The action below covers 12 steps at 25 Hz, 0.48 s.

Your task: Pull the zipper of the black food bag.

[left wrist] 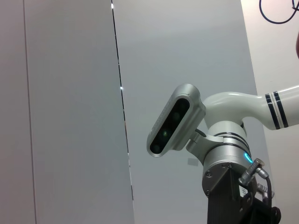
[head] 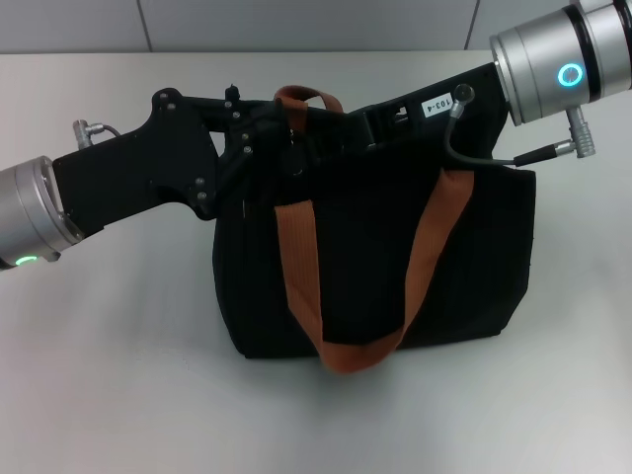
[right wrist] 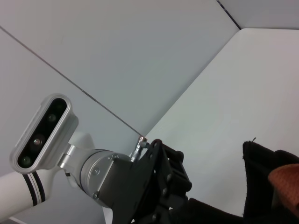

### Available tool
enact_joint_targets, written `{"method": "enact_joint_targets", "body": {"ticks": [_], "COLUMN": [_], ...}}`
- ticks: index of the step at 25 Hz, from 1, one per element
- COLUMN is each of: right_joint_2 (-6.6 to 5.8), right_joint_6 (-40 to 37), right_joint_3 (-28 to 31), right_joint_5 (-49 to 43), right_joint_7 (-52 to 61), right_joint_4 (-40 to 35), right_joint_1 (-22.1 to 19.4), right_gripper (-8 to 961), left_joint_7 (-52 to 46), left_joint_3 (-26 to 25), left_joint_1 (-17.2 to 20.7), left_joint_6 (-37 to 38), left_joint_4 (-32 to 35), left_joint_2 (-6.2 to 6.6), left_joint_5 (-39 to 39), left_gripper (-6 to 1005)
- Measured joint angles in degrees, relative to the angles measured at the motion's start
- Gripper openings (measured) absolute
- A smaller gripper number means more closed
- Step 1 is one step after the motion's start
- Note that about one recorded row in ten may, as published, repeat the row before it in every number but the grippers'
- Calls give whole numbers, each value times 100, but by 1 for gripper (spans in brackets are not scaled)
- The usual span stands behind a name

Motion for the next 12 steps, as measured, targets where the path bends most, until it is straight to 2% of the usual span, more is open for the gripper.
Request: {"method": "enact_joint_targets", "body": {"ticks": [12], "right_joint_2": [-1], "right_joint_6": [-35], "right_joint_3": [1], "right_joint_5": [0], "right_joint_7": [-14], "right_joint_4": [-28], "right_joint_1": [-17], "right_gripper": [117], "left_joint_7": [-3], "left_joint_3": [0], "left_joint_1": [85], "left_joint_6": [23], "left_joint_4": [6], "left_joint_2": [12], "left_joint_5": [-99], "left_gripper": [36]}}
